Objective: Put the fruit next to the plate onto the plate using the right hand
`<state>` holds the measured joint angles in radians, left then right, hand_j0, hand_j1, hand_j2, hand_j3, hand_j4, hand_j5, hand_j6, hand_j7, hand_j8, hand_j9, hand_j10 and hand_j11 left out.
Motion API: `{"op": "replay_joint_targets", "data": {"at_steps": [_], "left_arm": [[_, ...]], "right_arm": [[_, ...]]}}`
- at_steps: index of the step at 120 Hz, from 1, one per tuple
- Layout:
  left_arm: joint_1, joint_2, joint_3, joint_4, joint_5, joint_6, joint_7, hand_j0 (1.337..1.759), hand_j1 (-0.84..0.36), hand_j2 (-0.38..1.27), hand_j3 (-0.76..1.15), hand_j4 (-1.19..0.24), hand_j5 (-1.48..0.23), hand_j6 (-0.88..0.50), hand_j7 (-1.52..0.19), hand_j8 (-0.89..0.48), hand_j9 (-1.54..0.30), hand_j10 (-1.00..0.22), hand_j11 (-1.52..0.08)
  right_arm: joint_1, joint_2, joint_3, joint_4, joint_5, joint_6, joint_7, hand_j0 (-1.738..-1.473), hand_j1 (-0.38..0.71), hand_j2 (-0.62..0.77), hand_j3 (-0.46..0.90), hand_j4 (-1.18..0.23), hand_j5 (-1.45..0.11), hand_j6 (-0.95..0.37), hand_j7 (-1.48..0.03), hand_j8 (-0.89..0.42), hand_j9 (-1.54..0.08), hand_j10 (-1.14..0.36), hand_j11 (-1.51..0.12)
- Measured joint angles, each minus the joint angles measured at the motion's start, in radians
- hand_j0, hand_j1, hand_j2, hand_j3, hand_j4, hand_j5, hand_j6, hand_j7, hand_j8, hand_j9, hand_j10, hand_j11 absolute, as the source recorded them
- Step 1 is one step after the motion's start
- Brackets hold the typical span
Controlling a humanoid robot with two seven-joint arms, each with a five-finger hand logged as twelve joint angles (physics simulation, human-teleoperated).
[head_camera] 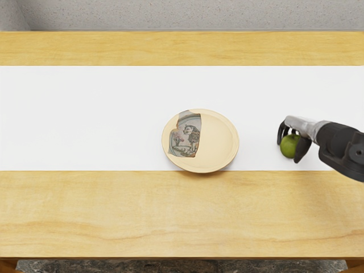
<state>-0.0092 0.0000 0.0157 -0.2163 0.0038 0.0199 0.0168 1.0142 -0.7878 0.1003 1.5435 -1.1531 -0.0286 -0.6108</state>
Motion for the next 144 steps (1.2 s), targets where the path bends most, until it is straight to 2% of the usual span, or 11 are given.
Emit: {"op": "replay_joint_targets", "data": {"at_steps": [36,39,43,45,46,47,52,65,87,124,144], "left_arm": [[0.0,0.0,0.0,0.0,0.0,0.0,0.0,1.658,0.35,0.0,0.0,0.0,0.0,0.0,0.0,0.0,0.0,0.0,0.0],[0.0,0.0,0.0,0.0,0.0,0.0,0.0,1.658,0.35,0.0,0.0,0.0,0.0,0.0,0.0,0.0,0.0,0.0,0.0],[0.0,0.0,0.0,0.0,0.0,0.0,0.0,1.658,0.35,0.0,0.0,0.0,0.0,0.0,0.0,0.0,0.0,0.0,0.0],[0.0,0.0,0.0,0.0,0.0,0.0,0.0,1.658,0.35,0.0,0.0,0.0,0.0,0.0,0.0,0.0,0.0,0.0,0.0],[0.0,0.0,0.0,0.0,0.0,0.0,0.0,1.658,0.35,0.0,0.0,0.0,0.0,0.0,0.0,0.0,0.0,0.0,0.0],[0.0,0.0,0.0,0.0,0.0,0.0,0.0,1.658,0.35,0.0,0.0,0.0,0.0,0.0,0.0,0.0,0.0,0.0,0.0],[0.0,0.0,0.0,0.0,0.0,0.0,0.0,1.658,0.35,0.0,0.0,0.0,0.0,0.0,0.0,0.0,0.0,0.0,0.0],[0.0,0.0,0.0,0.0,0.0,0.0,0.0,1.658,0.35,0.0,0.0,0.0,0.0,0.0,0.0,0.0,0.0,0.0,0.0],[0.0,0.0,0.0,0.0,0.0,0.0,0.0,1.658,0.35,0.0,0.0,0.0,0.0,0.0,0.0,0.0,0.0,0.0,0.0],[0.0,0.0,0.0,0.0,0.0,0.0,0.0,1.658,0.35,0.0,0.0,0.0,0.0,0.0,0.0,0.0,0.0,0.0,0.0],[0.0,0.0,0.0,0.0,0.0,0.0,0.0,1.658,0.35,0.0,0.0,0.0,0.0,0.0,0.0,0.0,0.0,0.0,0.0]], "right_arm": [[0.023,0.035,0.063,-0.008,-0.003,0.001,0.0,-1.646,0.09,0.14,0.0,-0.75,-1.09,-0.4,-1.08,-0.36,-1.11,-0.56,-1.11],[0.029,0.043,0.065,-0.008,-0.003,0.002,0.0,-1.645,0.09,0.1,0.0,-0.77,-1.1,-0.39,-1.08,-0.34,-1.12,-0.55,-1.12],[0.037,0.054,0.066,-0.008,-0.003,0.002,0.0,-1.646,0.13,0.2,0.0,-0.78,-1.1,-0.38,-1.08,-0.34,-1.12,-0.53,-1.12],[0.04,0.059,0.066,-0.008,-0.002,0.003,0.0,-1.646,0.12,0.18,0.0,-0.78,-1.11,-0.38,-1.08,-0.34,-1.13,-0.53,-1.13],[0.042,0.062,0.066,-0.008,-0.001,0.003,0.0,-1.646,0.13,0.21,0.0,-0.77,-1.11,-0.36,-1.08,-0.33,-1.13,-0.53,-1.14],[0.043,0.064,0.066,-0.007,0.0,0.003,0.001,-1.647,0.14,0.31,0.0,-0.75,-1.12,-0.35,-1.09,-0.31,-1.13,-0.52,-1.14],[0.05,0.082,0.066,-0.007,-0.002,0.004,0.001,-1.648,0.15,0.24,0.0,-0.75,-1.13,-0.37,-1.09,-0.31,-1.13,-0.54,-1.14],[0.079,0.127,0.066,-0.007,-0.005,0.007,0.001,-1.65,0.18,0.33,0.0,-0.72,-1.16,-0.36,-1.09,-0.29,-1.15,-0.52,-1.15],[0.122,0.2,0.068,-0.009,-0.006,0.008,0.001,-1.65,0.22,0.38,0.0,-0.66,-1.19,-0.32,-1.1,-0.27,-1.16,-0.49,-1.15],[0.145,0.315,0.079,-0.01,-0.003,0.007,0.001,-1.653,0.26,0.45,0.0,-0.71,-1.24,-0.29,-1.09,-0.21,-1.18,-0.48,-1.18],[0.136,0.341,0.082,-0.021,-0.006,0.007,0.0,-1.651,0.26,0.46,0.0,-0.72,-1.21,-0.3,-1.09,-0.25,-1.17,-0.49,-1.16]]}}
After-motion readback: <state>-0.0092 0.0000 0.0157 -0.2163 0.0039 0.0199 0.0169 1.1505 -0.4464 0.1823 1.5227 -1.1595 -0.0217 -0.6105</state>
